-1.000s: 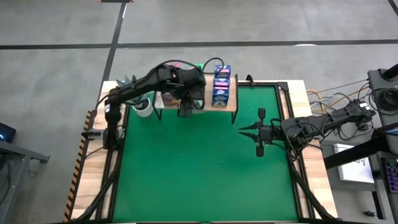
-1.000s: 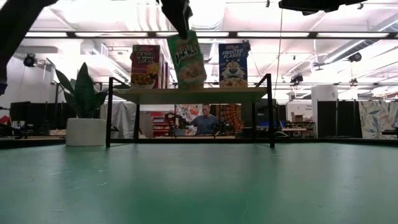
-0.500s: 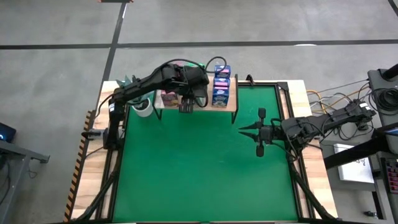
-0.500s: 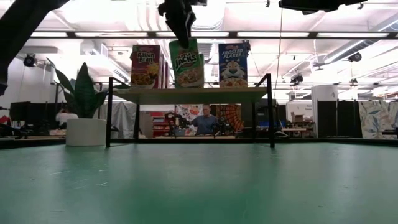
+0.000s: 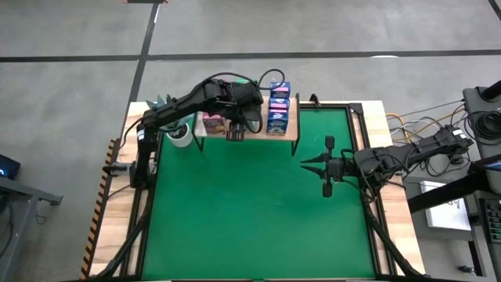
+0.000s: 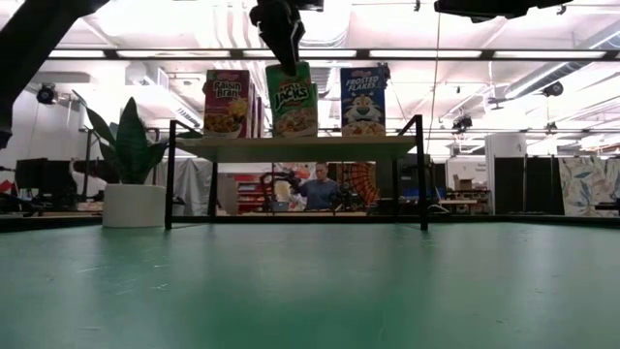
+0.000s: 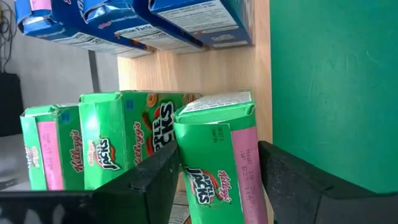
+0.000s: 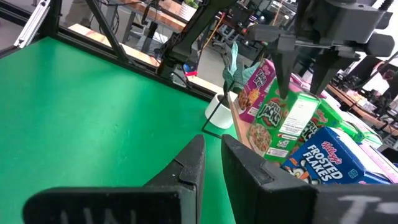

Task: Stack cereal on shelf
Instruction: Put the green cereal box on the shelf aligned with the other green cereal boxes

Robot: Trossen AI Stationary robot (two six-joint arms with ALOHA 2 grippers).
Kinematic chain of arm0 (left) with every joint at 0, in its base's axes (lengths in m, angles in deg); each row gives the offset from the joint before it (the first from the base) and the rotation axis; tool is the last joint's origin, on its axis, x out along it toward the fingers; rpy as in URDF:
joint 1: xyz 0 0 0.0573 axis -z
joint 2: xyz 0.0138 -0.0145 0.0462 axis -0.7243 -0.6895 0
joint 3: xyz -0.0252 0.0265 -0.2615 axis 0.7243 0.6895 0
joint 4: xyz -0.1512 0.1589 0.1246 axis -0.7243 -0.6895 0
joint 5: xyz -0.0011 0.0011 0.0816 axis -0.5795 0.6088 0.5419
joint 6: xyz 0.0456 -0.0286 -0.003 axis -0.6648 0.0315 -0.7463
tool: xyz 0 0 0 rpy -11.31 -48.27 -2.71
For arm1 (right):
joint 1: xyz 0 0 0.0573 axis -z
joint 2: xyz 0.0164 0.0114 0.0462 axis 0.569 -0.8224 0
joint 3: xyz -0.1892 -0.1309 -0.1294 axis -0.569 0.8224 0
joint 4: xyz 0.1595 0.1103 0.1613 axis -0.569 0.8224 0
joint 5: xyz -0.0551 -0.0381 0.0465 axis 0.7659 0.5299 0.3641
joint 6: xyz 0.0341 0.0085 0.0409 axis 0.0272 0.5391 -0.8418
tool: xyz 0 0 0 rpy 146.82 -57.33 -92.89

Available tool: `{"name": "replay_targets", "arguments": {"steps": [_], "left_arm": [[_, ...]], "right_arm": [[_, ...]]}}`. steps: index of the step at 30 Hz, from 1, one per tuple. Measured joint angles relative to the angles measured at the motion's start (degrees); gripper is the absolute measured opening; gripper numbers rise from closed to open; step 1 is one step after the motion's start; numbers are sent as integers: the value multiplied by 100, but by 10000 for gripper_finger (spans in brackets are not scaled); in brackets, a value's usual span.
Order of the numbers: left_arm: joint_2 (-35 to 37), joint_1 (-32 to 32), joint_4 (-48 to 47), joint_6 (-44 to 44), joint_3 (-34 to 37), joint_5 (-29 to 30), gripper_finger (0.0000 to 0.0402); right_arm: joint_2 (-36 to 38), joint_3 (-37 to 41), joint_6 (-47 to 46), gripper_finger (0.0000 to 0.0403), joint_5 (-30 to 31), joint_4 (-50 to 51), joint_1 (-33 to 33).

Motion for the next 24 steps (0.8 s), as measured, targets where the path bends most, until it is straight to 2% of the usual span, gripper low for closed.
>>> {"name": "replay_targets", "arguments": {"steps": [24], "left_arm": [[0, -22, 82, 104, 2, -103, 199]], "right_arm": [[0, 0, 20, 43, 2, 2, 0]]}}
